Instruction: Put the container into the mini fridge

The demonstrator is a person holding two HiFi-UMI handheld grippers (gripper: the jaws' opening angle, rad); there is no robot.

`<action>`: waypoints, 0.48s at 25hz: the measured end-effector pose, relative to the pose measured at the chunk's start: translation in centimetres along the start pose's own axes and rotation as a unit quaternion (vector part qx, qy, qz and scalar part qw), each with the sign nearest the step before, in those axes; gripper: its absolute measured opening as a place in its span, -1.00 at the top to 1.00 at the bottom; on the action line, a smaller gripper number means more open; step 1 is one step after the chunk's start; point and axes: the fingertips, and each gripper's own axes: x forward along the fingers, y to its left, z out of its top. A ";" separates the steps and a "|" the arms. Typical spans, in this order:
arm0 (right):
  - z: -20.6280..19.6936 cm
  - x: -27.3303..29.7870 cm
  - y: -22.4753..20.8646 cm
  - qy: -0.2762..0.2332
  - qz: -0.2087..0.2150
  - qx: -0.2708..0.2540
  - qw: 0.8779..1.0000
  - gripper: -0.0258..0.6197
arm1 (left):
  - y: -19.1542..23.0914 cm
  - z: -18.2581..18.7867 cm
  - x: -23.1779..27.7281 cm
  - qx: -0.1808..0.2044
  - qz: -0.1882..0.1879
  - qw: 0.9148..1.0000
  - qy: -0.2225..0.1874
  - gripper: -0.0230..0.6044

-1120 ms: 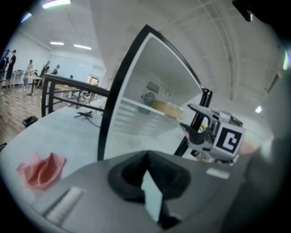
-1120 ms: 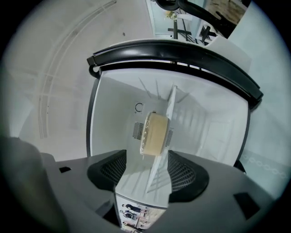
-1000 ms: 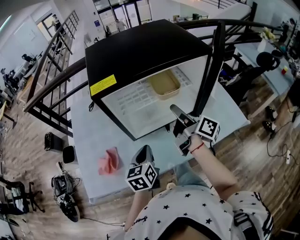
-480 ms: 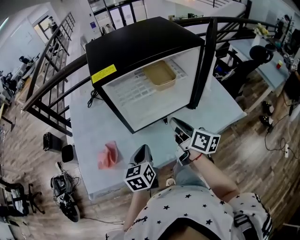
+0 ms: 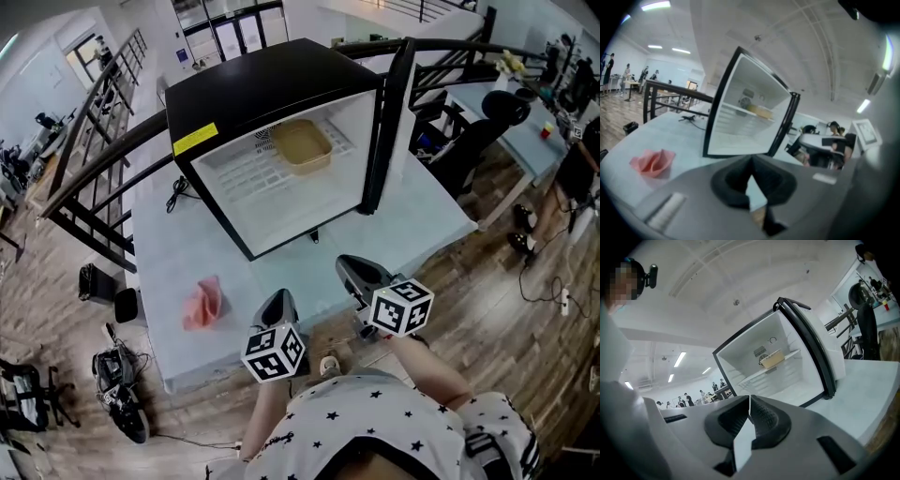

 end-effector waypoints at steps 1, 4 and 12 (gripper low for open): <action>-0.2 -0.7 0.0 0.001 -0.001 -0.004 1.000 0.83 | -0.4 -0.3 -0.4 0.000 0.001 1.000 0.000 0.91; -0.9 -3.1 0.2 0.009 -0.003 -0.016 1.000 0.83 | -1.7 -1.3 -1.6 -0.004 0.005 1.000 0.002 0.91; -2.5 -9.9 0.9 0.025 0.001 -0.047 0.999 0.84 | -6.1 -4.3 -5.6 -0.012 0.011 1.000 0.006 0.91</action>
